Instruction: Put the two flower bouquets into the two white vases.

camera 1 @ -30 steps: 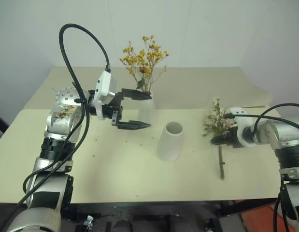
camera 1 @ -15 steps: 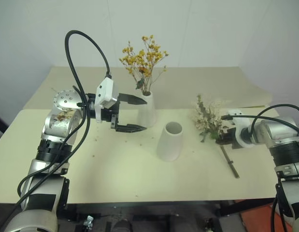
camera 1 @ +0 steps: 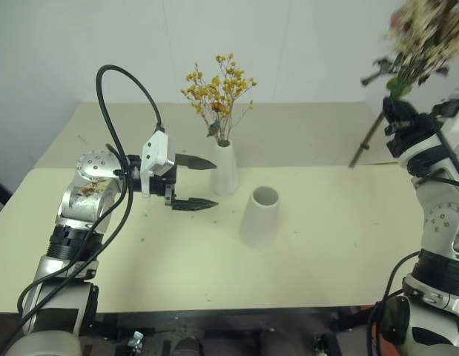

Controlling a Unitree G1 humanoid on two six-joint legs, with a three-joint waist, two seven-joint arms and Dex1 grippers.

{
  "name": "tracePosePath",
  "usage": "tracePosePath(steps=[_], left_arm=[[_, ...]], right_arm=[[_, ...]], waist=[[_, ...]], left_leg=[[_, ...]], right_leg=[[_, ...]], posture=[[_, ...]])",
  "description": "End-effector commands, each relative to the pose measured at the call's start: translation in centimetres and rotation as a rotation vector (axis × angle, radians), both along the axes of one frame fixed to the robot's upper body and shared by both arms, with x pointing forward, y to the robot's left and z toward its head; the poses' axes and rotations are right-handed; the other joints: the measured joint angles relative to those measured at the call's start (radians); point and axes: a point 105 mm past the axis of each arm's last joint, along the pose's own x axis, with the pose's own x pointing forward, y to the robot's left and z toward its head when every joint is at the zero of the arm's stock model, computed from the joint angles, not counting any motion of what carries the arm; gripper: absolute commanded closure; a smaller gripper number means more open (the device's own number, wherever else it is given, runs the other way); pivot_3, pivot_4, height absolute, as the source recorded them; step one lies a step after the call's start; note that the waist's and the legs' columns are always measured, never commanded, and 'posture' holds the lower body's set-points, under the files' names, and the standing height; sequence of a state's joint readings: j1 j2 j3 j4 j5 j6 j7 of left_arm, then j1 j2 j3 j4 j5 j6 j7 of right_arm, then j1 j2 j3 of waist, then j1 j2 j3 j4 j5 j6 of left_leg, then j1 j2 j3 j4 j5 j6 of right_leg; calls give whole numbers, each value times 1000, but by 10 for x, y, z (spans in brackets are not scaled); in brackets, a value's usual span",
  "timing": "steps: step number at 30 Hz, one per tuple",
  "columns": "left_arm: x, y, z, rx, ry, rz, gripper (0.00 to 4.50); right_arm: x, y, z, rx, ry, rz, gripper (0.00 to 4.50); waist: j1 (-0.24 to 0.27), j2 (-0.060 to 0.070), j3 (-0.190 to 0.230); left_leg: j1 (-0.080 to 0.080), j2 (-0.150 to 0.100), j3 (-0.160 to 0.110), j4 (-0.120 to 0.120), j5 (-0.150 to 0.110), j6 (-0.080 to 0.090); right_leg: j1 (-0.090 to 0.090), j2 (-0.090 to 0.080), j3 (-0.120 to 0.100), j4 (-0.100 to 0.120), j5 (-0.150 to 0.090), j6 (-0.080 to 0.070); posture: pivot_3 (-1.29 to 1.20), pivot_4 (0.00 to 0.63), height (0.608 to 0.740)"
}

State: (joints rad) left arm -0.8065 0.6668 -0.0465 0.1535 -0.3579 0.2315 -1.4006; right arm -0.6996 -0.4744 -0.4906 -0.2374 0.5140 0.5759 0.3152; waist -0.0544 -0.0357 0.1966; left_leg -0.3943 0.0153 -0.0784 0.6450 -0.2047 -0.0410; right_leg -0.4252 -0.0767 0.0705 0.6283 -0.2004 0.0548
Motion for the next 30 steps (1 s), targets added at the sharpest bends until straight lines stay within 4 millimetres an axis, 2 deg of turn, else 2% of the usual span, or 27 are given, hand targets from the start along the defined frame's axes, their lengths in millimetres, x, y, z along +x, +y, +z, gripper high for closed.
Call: tracePosePath(steps=[1, 5, 9, 16, 22, 30], left_arm=[[-7, 2, 12, -23, -32, -4, 0], [-7, 5, 12, -19, -26, 9, 0], [-10, 8, 11, -24, -24, 26, 0], [-13, 11, 10, -30, -24, 57, 0], [-12, 16, 9, -16, -24, 82, 0], [-11, 16, 8, -11, -25, 86, 0]], right_arm=[[-19, 15, 25, 21, -101, 62, 4296], [-31, 48, 28, -14, -123, 199, 4296], [-40, 76, 24, 22, -122, 318, 4296], [-49, 99, 15, 45, -91, 424, 4296], [-51, 103, 9, 84, -48, 486, 4296], [-61, 123, -7, 40, 18, 594, 4296]], waist=[[-1, 0, 0], [-4, 0, 0], [-11, 0, 0], [-11, 1, 0], [-11, 1, 0], [-11, 1, 0]], left_leg=[[0, 0, 0, 0, 0, 0], [1, 0, 0, 0, 0, 0], [0, 0, 0, -1, 0, 0], [0, 0, 0, -1, 0, 0], [0, 0, 0, -1, 0, 0], [0, 0, 0, -1, 0, 0]], right_leg=[[0, 0, 0, 0, 0, 0], [1, 0, 0, 0, 0, 0], [0, 0, 0, 0, 0, -1], [0, 0, 0, 0, 0, -1], [0, 0, 0, 0, 0, -1], [0, 0, 0, -1, -1, 0]], posture=[[0, 150, 740], [0, 150, 740], [0, 150, 740], [0, 150, 740], [0, 150, 740], [0, 150, 740]])
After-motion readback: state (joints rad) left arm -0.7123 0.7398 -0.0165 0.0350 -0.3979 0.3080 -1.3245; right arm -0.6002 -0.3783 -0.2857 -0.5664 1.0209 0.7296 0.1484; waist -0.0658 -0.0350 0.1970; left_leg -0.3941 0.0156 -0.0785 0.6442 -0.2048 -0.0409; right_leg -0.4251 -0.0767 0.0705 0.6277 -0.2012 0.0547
